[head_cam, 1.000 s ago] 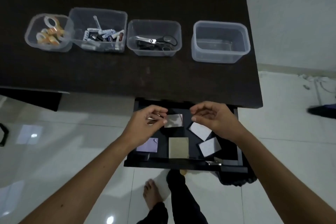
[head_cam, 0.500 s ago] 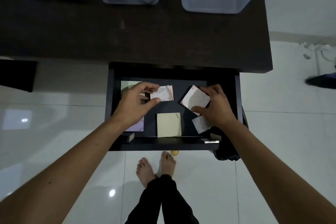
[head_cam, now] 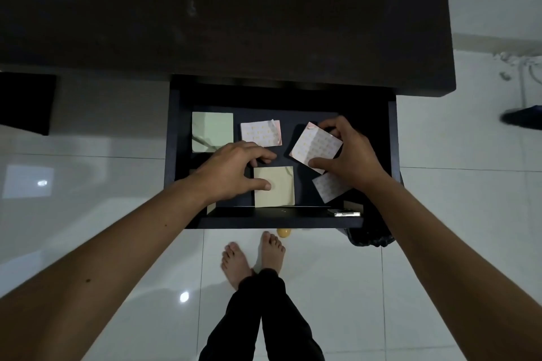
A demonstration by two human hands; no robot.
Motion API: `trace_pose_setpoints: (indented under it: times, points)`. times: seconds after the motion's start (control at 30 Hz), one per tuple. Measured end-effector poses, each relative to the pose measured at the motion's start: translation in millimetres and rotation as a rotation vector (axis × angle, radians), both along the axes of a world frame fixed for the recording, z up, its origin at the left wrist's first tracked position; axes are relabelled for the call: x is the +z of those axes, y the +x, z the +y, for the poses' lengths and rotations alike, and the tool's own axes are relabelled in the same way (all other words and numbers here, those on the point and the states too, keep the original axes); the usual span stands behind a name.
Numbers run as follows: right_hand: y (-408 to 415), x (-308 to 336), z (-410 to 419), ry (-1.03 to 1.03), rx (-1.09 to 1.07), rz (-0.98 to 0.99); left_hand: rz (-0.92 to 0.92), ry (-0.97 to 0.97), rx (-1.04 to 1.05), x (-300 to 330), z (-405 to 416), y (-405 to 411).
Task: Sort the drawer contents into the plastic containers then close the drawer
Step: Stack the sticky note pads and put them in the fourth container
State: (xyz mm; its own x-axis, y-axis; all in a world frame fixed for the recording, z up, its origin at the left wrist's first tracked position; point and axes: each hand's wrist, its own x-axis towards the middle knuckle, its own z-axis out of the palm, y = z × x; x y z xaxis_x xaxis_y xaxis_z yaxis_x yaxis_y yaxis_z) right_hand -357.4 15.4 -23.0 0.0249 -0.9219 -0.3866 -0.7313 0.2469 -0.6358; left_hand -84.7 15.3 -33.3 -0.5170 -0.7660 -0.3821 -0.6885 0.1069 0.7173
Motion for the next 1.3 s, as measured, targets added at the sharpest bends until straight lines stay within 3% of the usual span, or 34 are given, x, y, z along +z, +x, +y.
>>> trace_pose_setpoints:
  times: [0.27,0.5,0.7,0.83,0.97,1.17,1.3]
  points:
    - [-1.2,-1.0,1.3,-0.018,0.015,-0.046,-0.033,-0.017,-0.066,-2.7,0.4,-2.0]
    - [-4.3,4.3,2.9,-0.047,-0.043,-0.273,0.117,0.057,0.0,-4.1,5.4,-1.8]
    - [-8.2,18.1,7.2,-0.082,-0.183,-0.56,0.243,0.27,0.167,-1.2,6.2,1.8]
    - [-4.2,24.6,12.6,0.012,-0.25,-0.73,0.401,0.336,0.337,-3.4,0.5,2.6]
    - [5.3,24.7,14.3,0.064,-0.173,-0.709,0.519,0.352,0.394,-0.8,-2.3,0.8]
    - [17.6,16.8,11.9,0.035,-0.04,-0.531,0.633,0.406,0.319,6.8,-1.4,0.6]
    - [19.6,16.4,11.1,0.068,-0.064,-0.561,0.7,0.471,0.317,14.6,-1.2,0.3]
